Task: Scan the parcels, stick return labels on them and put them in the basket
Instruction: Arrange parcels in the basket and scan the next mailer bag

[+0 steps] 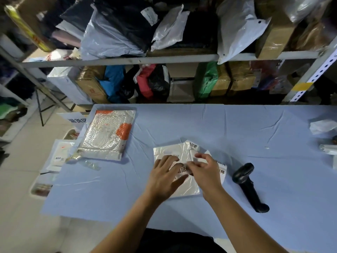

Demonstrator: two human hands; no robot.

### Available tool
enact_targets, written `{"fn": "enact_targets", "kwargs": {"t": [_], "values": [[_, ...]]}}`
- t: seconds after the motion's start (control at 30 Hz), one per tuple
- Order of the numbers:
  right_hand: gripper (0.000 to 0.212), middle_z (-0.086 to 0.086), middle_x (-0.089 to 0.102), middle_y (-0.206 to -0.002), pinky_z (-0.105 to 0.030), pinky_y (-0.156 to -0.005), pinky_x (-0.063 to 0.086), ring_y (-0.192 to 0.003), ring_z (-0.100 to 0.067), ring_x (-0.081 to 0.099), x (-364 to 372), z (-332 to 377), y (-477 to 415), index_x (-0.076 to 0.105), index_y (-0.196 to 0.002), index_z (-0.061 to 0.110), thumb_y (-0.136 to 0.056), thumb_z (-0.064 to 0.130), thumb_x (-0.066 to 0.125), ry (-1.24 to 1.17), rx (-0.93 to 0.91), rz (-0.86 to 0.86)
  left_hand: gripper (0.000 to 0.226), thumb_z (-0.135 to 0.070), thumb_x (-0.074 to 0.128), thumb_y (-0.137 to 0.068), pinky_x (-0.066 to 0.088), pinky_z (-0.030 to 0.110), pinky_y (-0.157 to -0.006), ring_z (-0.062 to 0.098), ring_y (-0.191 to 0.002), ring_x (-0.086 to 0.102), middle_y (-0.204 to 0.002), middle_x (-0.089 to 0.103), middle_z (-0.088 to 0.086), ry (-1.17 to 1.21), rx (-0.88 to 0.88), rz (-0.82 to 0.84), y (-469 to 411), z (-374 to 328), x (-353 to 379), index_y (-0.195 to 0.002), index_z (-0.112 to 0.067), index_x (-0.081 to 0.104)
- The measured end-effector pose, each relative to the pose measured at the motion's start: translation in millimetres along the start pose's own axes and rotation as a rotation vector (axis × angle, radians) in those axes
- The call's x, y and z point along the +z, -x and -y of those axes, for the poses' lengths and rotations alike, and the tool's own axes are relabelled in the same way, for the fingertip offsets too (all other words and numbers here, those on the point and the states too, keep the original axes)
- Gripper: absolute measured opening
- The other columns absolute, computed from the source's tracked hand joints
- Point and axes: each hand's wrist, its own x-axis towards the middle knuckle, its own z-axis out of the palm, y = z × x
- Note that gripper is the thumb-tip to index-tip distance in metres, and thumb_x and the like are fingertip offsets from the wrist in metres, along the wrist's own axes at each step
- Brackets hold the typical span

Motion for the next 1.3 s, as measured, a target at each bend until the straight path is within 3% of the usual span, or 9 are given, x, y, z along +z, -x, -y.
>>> {"fn": "enact_targets", "kwargs": {"t": [0.07,0.13,0.2,0.27,0.4,0.63,0.83,1.1,1.3], "values": [[0.031,0.003,0.077,-0.078,-0.033,-0.073,0.060,-0.074,-0.014,0.075,1,-7,1,0.060,-0.104,0.024,-0.083,0.008,0.075,0.012,0.006,0.011,0.068,-0.070,0.070,-0.070,0.042,0.030,-0.092,0.017,-0.116,0.052,-0.123,0.059,-0.004,0.031,-0.239,0.204,6,3,-9,-0.121,-0.025,0.061],[0.031,0.004,0.077,-0.080,-0.030,-0.071,0.060,-0.075,-0.012,0.075,4,-16,2,0.060,-0.105,0.025,-0.083,0.009,0.077,0.025,0.004,0.028,0.082,-0.069,0.078,-0.061,0.049,0.022,-0.087,0.005,-0.107,0.058,-0.117,0.064,-0.016,0.386,-0.679,0.280,9,-3,-15,-0.129,-0.031,0.055],[0.032,0.002,0.077,-0.083,-0.024,-0.065,0.058,-0.076,-0.012,0.074,8,-26,5,0.060,-0.105,0.024,-0.083,0.007,0.077,0.025,0.001,0.055,0.057,-0.037,0.083,-0.075,0.053,0.017,-0.068,0.008,-0.087,0.070,-0.094,0.074,-0.008,0.819,-1.058,0.121,11,-4,-13,-0.124,-0.025,0.057],[0.031,-0.001,0.077,-0.087,-0.023,-0.065,0.056,-0.077,-0.012,0.074,12,-36,7,0.061,-0.104,0.023,-0.084,0.006,0.077,0.060,0.000,0.066,0.030,-0.007,0.075,-0.083,0.053,0.017,-0.062,0.017,-0.079,0.073,-0.083,0.074,0.003,0.866,-1.181,0.036,17,4,-10,-0.109,-0.017,0.063],[0.031,0.000,0.076,-0.088,-0.018,-0.063,0.054,-0.075,-0.010,0.073,21,-53,8,0.061,-0.101,0.022,-0.082,0.006,0.078,0.134,0.011,0.028,0.020,0.001,0.077,-0.078,0.049,0.014,-0.058,0.011,-0.069,0.066,-0.078,0.071,0.006,0.801,-1.154,0.097,26,13,-7,-0.091,-0.012,0.069],[0.030,0.003,0.076,-0.089,-0.023,-0.067,0.054,-0.075,-0.008,0.073,35,-71,5,0.061,-0.098,0.025,-0.082,0.005,0.078,0.239,0.016,-0.028,0.024,-0.003,0.075,-0.082,0.050,0.017,-0.057,0.017,-0.072,0.073,-0.081,0.075,0.009,0.986,-1.378,0.179,42,24,12,-0.104,-0.008,0.066],[0.025,0.009,0.071,-0.089,-0.007,-0.064,0.048,-0.073,0.007,0.066,51,-85,-1,0.062,-0.092,0.023,-0.084,0.005,0.075,0.501,-0.101,-0.095,0.018,-0.001,0.074,-0.080,0.050,0.019,-0.056,0.006,-0.057,0.060,-0.071,0.066,0.003,0.800,-1.251,0.244,49,33,30,-0.094,-0.011,0.068],[0.021,0.012,0.070,-0.087,-0.005,-0.063,0.047,-0.074,0.002,0.066,63,-100,-8,0.063,-0.093,0.024,-0.085,0.009,0.075,0.636,-0.112,-0.111,0.018,0.001,0.072,-0.078,0.044,0.014,-0.057,0.000,-0.057,0.055,-0.071,0.064,-0.002,0.735,-1.201,0.291,60,49,41,-0.089,-0.012,0.071],[0.011,0.004,0.064,-0.108,-0.037,-0.077,0.054,-0.089,-0.020,0.065,69,-109,-14,0.069,-0.100,0.018,-0.091,0.013,0.066,1.003,-0.138,-0.024,0.006,-0.009,0.068,-0.084,0.046,0.028,-0.064,0.015,-0.071,0.056,-0.086,0.055,-0.007,0.522,-1.009,0.395,64,49,52,-0.081,-0.013,0.071]]}}
